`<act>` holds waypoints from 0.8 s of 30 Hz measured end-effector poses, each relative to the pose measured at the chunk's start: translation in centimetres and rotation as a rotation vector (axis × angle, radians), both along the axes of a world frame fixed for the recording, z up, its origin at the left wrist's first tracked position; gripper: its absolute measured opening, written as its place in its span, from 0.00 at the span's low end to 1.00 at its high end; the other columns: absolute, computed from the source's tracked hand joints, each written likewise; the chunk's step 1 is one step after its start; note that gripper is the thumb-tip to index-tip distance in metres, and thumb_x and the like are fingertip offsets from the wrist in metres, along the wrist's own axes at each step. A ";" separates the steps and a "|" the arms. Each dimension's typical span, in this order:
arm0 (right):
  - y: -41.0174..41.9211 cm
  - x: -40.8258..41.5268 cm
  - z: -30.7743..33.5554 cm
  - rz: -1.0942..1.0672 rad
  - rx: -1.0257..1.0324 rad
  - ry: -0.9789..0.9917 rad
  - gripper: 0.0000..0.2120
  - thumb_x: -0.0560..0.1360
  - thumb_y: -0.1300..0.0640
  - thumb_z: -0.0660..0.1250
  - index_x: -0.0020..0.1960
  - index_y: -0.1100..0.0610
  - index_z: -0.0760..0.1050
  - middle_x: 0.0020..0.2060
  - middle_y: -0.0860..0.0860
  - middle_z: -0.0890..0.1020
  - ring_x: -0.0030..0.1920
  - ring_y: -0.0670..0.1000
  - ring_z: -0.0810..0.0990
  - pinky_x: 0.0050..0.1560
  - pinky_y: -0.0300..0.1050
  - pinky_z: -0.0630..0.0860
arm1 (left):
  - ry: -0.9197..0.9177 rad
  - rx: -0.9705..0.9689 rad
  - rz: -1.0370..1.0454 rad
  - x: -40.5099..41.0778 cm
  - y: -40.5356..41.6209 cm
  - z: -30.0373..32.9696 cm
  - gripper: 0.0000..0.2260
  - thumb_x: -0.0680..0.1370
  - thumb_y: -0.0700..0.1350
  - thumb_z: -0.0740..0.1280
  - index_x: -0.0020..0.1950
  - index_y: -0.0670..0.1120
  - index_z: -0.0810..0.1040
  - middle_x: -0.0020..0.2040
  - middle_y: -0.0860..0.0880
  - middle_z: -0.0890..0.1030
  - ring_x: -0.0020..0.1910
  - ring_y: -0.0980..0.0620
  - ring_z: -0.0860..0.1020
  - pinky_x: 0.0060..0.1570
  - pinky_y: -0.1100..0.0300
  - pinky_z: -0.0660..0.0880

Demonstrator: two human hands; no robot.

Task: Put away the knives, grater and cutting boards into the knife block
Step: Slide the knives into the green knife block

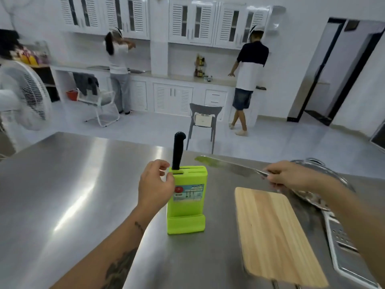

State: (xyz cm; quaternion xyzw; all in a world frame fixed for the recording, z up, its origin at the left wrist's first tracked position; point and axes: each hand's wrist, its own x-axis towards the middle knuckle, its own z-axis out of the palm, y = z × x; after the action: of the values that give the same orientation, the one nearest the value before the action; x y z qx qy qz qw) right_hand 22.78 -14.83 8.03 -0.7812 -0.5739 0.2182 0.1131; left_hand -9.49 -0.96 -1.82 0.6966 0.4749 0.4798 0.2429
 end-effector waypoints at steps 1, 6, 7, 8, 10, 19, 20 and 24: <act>0.2 -0.1 0.7 0.027 -0.026 -0.060 0.08 0.79 0.60 0.63 0.43 0.55 0.79 0.36 0.54 0.83 0.37 0.51 0.80 0.45 0.52 0.78 | 0.019 -0.040 -0.019 0.0 0.5 -0.3 0.11 0.73 0.42 0.69 0.55 0.49 0.76 0.53 0.52 0.78 0.46 0.52 0.78 0.46 0.59 0.74; 1.5 -0.7 3.7 0.089 -0.106 -0.281 0.08 0.79 0.58 0.63 0.43 0.52 0.78 0.35 0.47 0.81 0.38 0.49 0.78 0.45 0.46 0.73 | 0.117 -0.253 -0.182 0.7 2.3 -0.8 0.28 0.71 0.45 0.73 0.69 0.48 0.68 0.64 0.51 0.71 0.60 0.50 0.74 0.59 0.52 0.75; 1.8 -0.9 4.2 0.099 -0.118 -0.317 0.08 0.79 0.58 0.63 0.43 0.50 0.78 0.36 0.47 0.81 0.39 0.48 0.78 0.44 0.45 0.73 | 0.124 -0.269 -0.198 0.8 2.7 -0.9 0.28 0.71 0.45 0.73 0.69 0.49 0.69 0.63 0.51 0.72 0.59 0.50 0.75 0.57 0.53 0.76; 2.1 -1.0 4.7 0.106 -0.133 -0.352 0.08 0.79 0.57 0.63 0.43 0.49 0.77 0.37 0.46 0.81 0.40 0.48 0.78 0.44 0.44 0.73 | 0.133 -0.282 -0.213 1.0 3.0 -1.0 0.26 0.70 0.44 0.73 0.67 0.49 0.70 0.61 0.50 0.74 0.56 0.50 0.77 0.52 0.57 0.78; 2.6 -1.6 6.0 0.121 -0.151 -0.419 0.07 0.79 0.57 0.62 0.47 0.48 0.78 0.39 0.46 0.81 0.42 0.48 0.78 0.43 0.43 0.72 | 0.140 -0.305 -0.225 1.2 3.4 -1.0 0.22 0.70 0.41 0.72 0.63 0.49 0.74 0.56 0.50 0.77 0.49 0.52 0.79 0.39 0.67 0.76; 5.6 -6.3 11.7 0.184 0.033 -0.583 0.08 0.75 0.49 0.70 0.53 0.50 0.81 0.42 0.44 0.80 0.44 0.45 0.77 0.41 0.43 0.70 | 0.217 -0.362 -0.290 0.3 4.7 -0.9 0.23 0.67 0.42 0.75 0.61 0.52 0.77 0.53 0.50 0.82 0.50 0.49 0.81 0.54 0.49 0.80; 6.1 -7.0 11.9 0.200 0.064 -0.607 0.08 0.74 0.48 0.71 0.50 0.49 0.81 0.42 0.44 0.80 0.43 0.46 0.77 0.40 0.43 0.70 | 0.223 -0.357 -0.295 0.3 4.8 -0.9 0.23 0.67 0.42 0.75 0.61 0.52 0.77 0.53 0.50 0.82 0.51 0.49 0.81 0.54 0.48 0.80; 7.8 -9.0 11.8 0.245 0.186 -0.711 0.08 0.70 0.44 0.73 0.44 0.47 0.79 0.40 0.44 0.80 0.43 0.48 0.77 0.41 0.46 0.75 | 0.240 -0.344 -0.305 0.2 5.1 -1.0 0.23 0.68 0.41 0.75 0.62 0.50 0.77 0.53 0.50 0.82 0.51 0.49 0.81 0.54 0.49 0.80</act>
State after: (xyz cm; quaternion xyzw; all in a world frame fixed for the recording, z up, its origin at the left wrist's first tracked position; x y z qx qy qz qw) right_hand 13.74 -7.02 19.87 -0.7201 -0.6837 -0.1073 -0.0494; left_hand -9.28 4.16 -2.84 0.7605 0.4645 0.2637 0.3691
